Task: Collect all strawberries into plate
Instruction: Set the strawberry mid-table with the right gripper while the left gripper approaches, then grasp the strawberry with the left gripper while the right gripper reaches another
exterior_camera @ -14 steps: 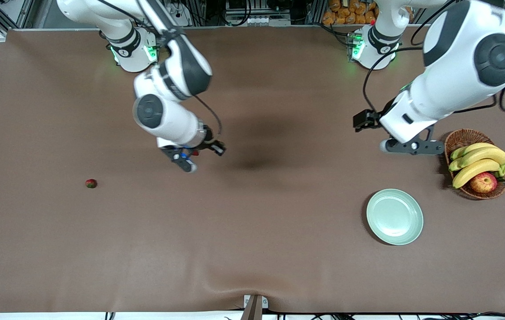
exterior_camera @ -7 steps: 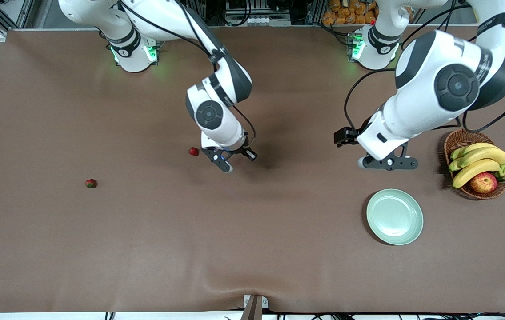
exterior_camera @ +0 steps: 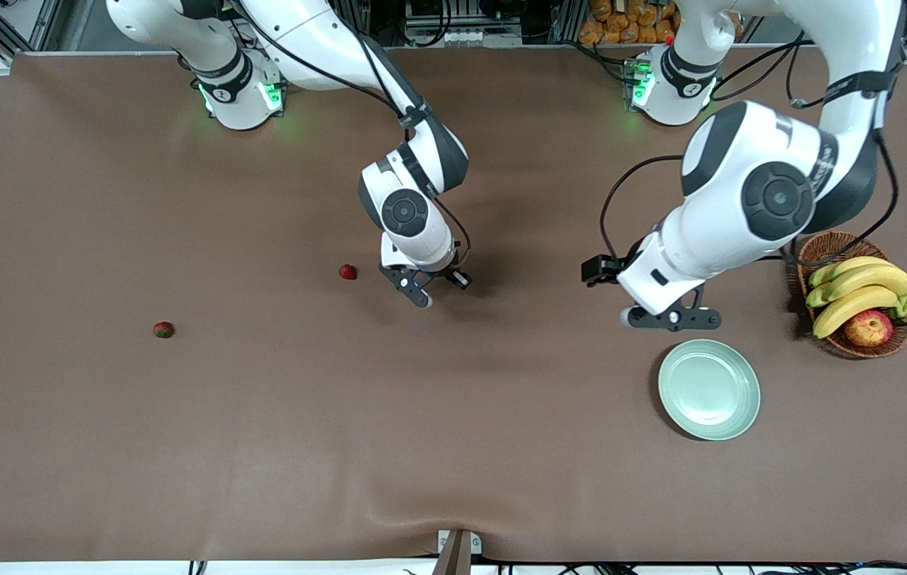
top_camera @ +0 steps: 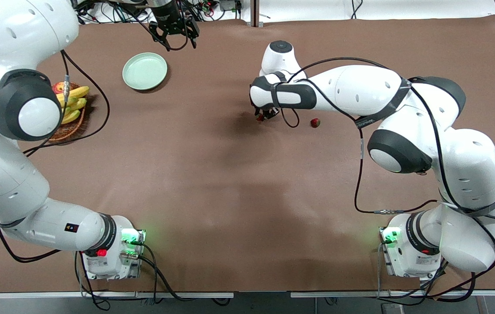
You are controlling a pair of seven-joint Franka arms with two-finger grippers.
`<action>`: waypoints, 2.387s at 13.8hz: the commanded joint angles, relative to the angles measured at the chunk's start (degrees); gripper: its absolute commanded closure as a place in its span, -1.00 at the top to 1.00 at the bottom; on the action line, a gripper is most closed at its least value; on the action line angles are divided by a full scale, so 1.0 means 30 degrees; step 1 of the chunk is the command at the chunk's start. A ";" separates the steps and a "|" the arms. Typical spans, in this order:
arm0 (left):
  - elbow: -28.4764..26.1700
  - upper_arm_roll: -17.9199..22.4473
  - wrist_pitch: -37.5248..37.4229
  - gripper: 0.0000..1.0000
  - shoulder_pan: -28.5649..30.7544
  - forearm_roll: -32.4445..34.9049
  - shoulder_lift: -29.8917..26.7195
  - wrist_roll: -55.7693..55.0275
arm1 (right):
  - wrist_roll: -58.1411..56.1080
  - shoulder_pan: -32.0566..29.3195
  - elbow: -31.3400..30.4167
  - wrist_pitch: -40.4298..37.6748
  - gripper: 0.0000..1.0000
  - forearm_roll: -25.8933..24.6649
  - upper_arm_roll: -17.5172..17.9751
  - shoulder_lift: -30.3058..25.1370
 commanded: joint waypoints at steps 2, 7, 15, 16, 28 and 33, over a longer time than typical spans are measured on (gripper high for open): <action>0.0209 0.0068 0.0339 1.00 -0.0322 -0.0021 0.0329 -0.0309 | 0.0375 0.0277 0.0465 -0.0259 1.00 0.0338 -0.0294 0.0347; 0.0210 0.0068 0.0630 1.00 -0.0936 -0.0020 0.0915 -0.0338 | 0.0112 -0.0335 0.1399 -0.2419 1.00 0.0279 -0.0528 -0.0326; 0.0327 0.0126 0.2532 1.00 -0.2309 0.0357 0.1999 -0.2646 | -0.2843 -0.4757 0.3630 -0.7494 1.00 0.0016 -0.0529 -0.2229; 0.0327 0.0097 0.2943 1.00 -0.2663 0.0795 0.2262 -0.3696 | -0.3341 -0.5314 0.3630 -0.7844 1.00 -0.0013 -0.0558 -0.2521; 0.2289 0.0302 0.7072 1.00 -0.8084 0.3788 0.7388 -1.0855 | -1.4404 -1.1262 0.3366 -1.2271 1.00 -0.4202 -0.0529 -0.4632; 0.2493 0.1587 0.9328 1.00 -1.0103 0.3788 0.8998 -1.1090 | -2.0652 -1.3870 0.2957 -1.2213 1.00 -0.5433 -0.0500 -0.4780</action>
